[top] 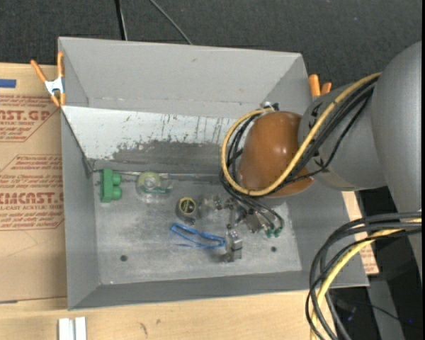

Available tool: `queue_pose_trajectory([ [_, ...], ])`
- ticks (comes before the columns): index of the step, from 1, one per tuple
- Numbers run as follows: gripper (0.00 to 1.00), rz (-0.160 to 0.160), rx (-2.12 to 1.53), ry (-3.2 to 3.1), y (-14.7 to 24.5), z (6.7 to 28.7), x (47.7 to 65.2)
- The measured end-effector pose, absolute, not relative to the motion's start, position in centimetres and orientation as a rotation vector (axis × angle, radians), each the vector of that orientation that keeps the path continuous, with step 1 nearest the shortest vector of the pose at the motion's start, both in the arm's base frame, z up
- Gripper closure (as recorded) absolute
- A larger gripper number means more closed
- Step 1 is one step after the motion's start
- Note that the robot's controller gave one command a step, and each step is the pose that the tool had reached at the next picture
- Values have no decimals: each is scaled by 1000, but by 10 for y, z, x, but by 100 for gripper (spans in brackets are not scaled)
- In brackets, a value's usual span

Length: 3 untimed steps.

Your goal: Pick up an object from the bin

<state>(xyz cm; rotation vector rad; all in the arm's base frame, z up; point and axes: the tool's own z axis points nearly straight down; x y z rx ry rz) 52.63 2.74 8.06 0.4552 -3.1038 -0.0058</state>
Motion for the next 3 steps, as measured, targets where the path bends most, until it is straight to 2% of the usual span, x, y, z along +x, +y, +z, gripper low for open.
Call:
queue_pose_trajectory([
  [1,100,-1,449,-3109,24,83,528],
  [2,100,3,1040,-2973,25,208,542],
  [3,100,6,1128,-2945,10,277,571],
])
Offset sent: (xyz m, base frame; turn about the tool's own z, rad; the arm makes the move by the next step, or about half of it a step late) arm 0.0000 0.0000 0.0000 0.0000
